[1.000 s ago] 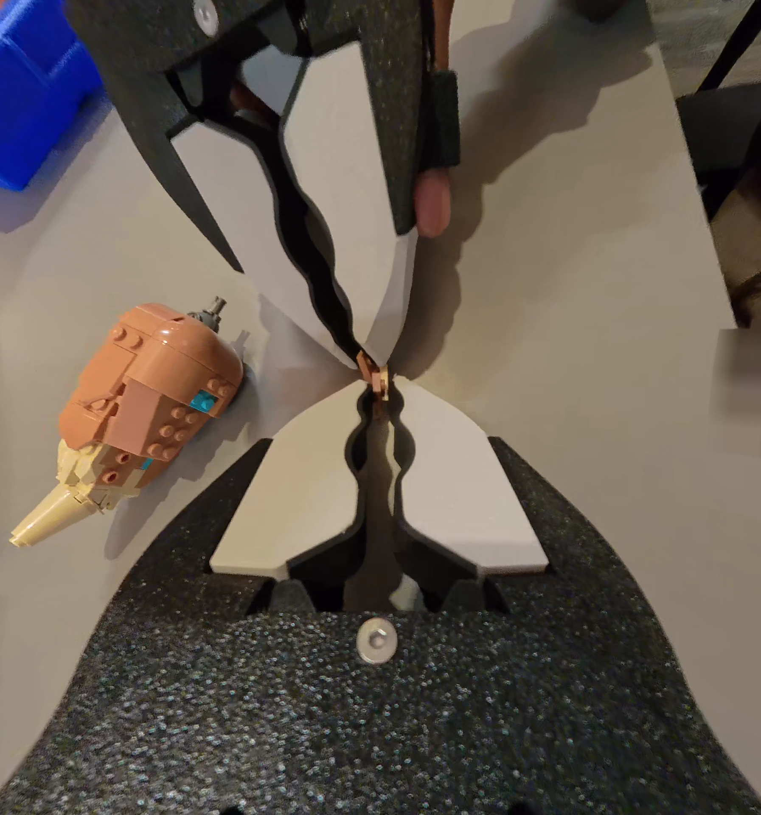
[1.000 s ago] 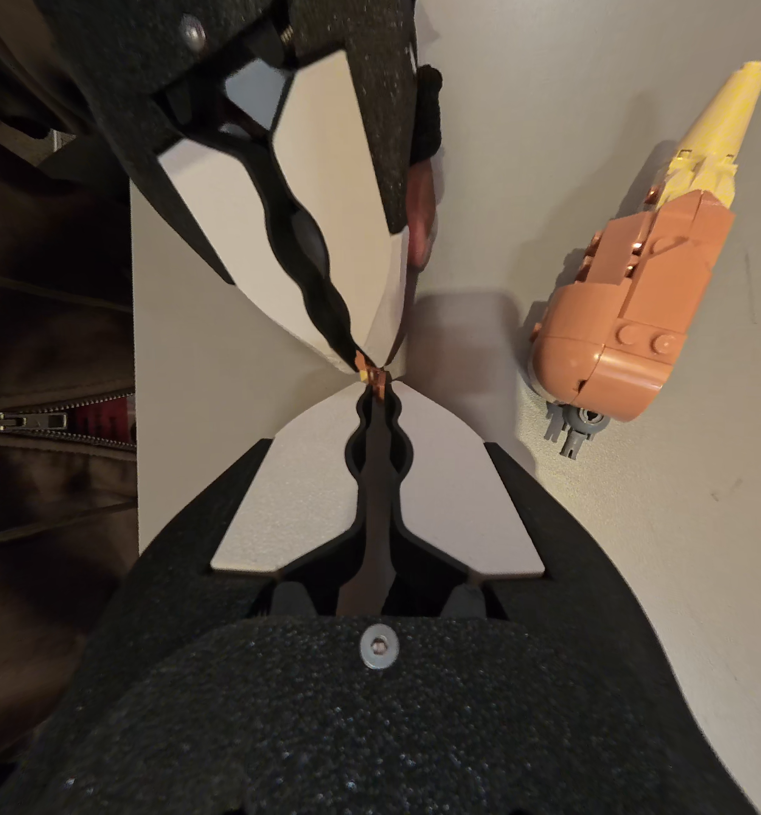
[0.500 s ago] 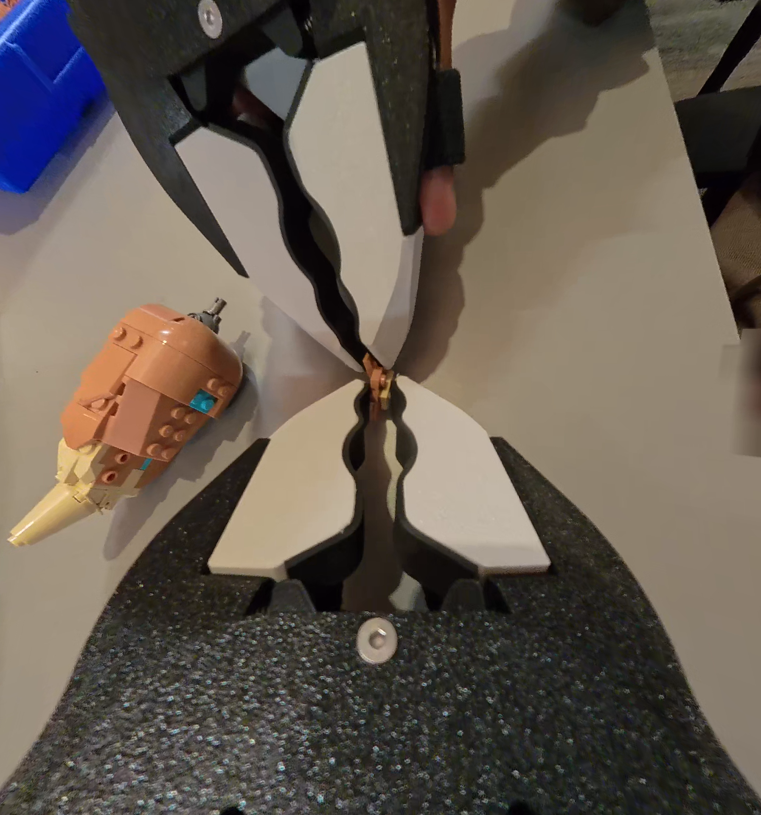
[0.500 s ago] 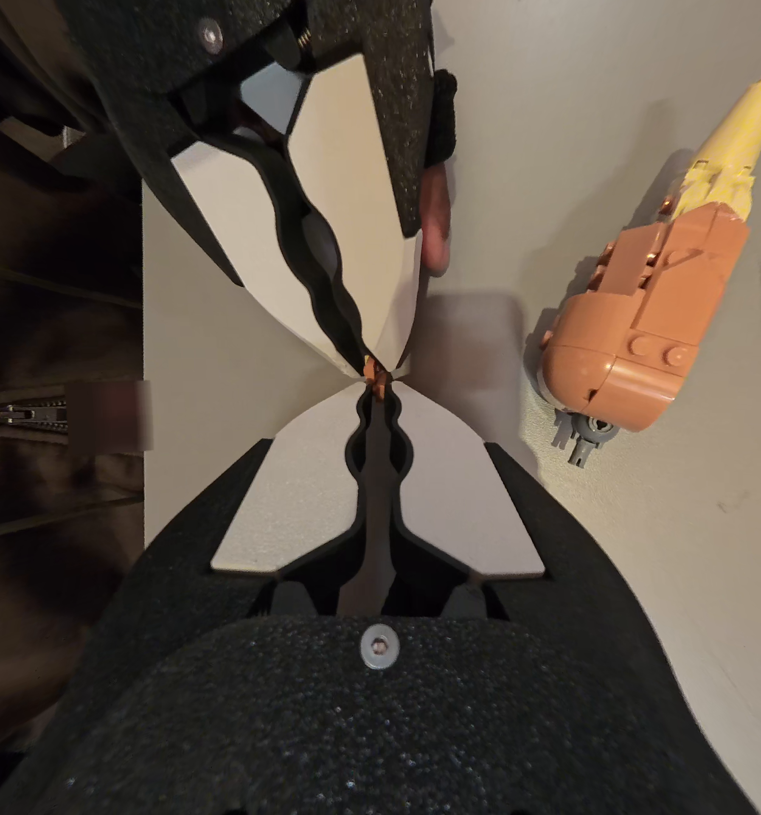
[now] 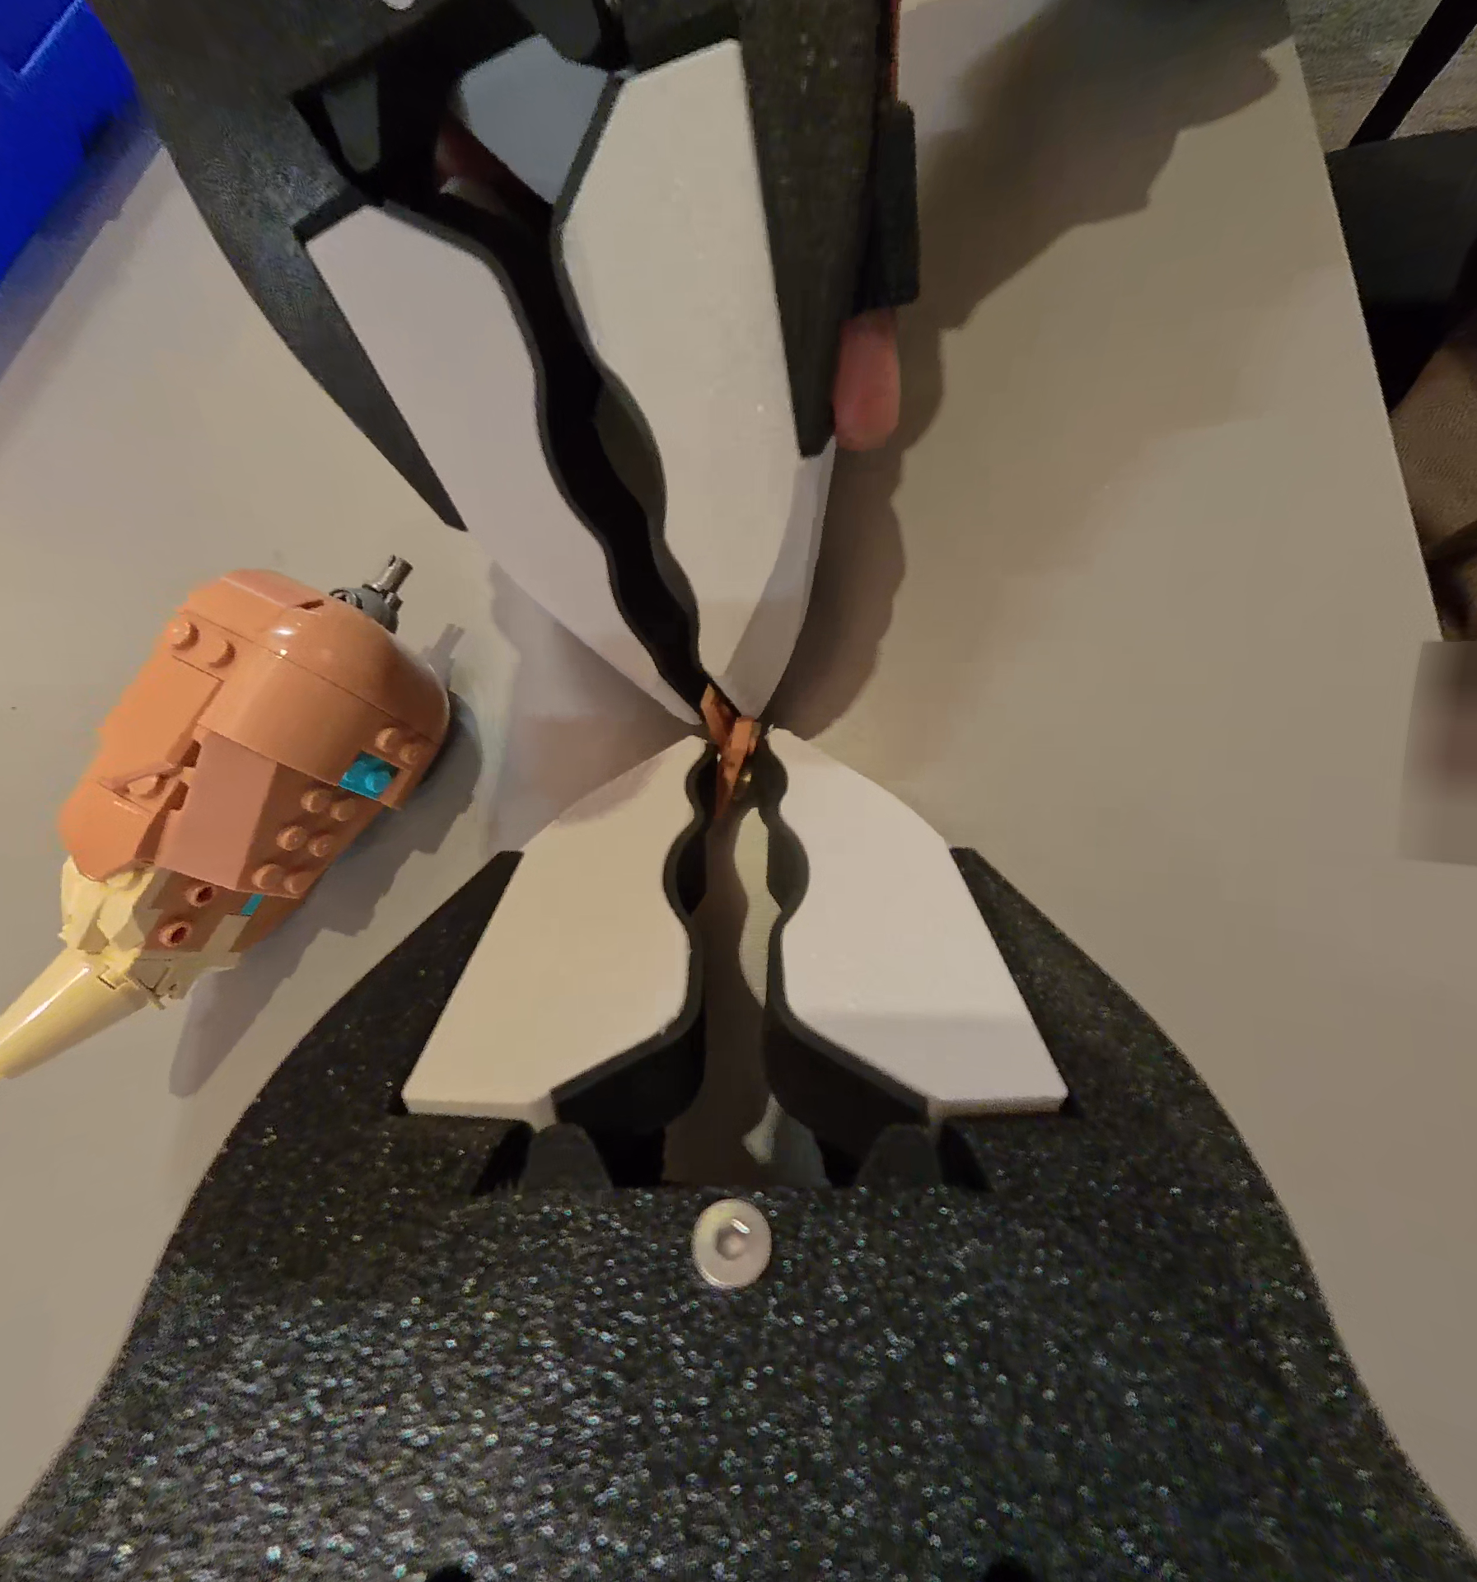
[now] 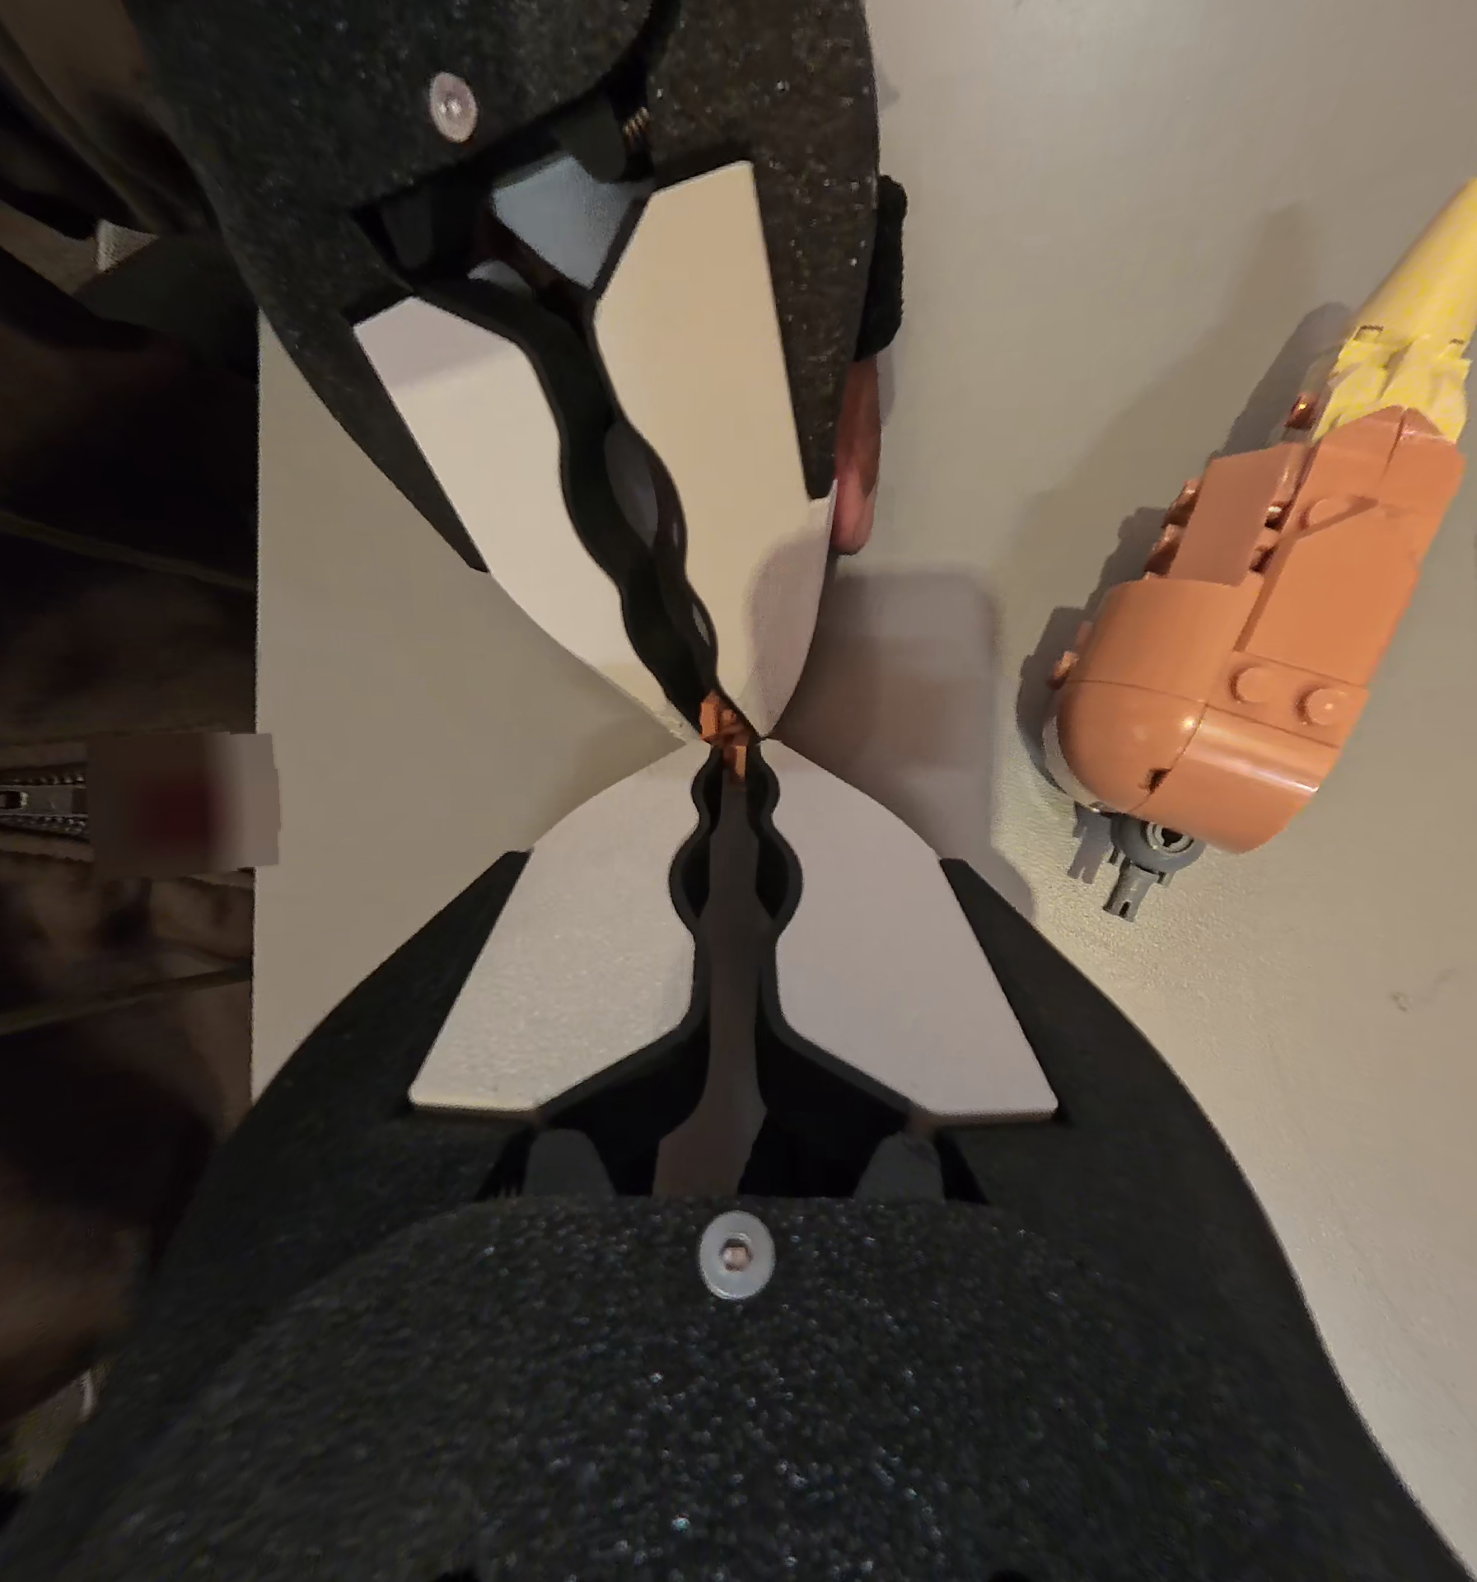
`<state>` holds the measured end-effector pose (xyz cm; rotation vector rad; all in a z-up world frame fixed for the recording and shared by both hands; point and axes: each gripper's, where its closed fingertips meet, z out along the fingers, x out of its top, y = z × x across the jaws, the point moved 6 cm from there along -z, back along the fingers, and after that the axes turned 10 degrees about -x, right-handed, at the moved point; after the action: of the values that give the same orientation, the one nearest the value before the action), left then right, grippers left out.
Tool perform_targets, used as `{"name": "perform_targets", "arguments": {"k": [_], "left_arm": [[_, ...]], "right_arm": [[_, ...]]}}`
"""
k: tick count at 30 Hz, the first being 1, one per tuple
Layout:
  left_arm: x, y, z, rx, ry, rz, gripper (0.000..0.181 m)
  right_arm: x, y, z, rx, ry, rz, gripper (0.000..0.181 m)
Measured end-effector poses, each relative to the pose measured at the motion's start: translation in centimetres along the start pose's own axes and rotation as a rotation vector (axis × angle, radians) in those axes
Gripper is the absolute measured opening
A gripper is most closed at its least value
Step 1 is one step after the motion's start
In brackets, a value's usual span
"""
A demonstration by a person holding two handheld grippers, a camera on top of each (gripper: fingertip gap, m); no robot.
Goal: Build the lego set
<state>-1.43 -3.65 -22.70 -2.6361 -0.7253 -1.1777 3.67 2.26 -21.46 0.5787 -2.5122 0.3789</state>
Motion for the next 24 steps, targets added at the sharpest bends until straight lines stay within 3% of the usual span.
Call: {"name": "perform_targets", "arguments": {"k": [6,24], "left_arm": [[0.01,-0.01,-0.01,0.000,0.003,0.002,0.009],[-0.01,-0.48,-0.04,-0.012,0.006,-0.051,0.007]], "right_arm": [[-0.18,-0.37,-0.12,-0.057,0.034,-0.097,0.006],[-0.72,-0.69,-0.09,-0.091,0.071,-0.052,0.006]]}}
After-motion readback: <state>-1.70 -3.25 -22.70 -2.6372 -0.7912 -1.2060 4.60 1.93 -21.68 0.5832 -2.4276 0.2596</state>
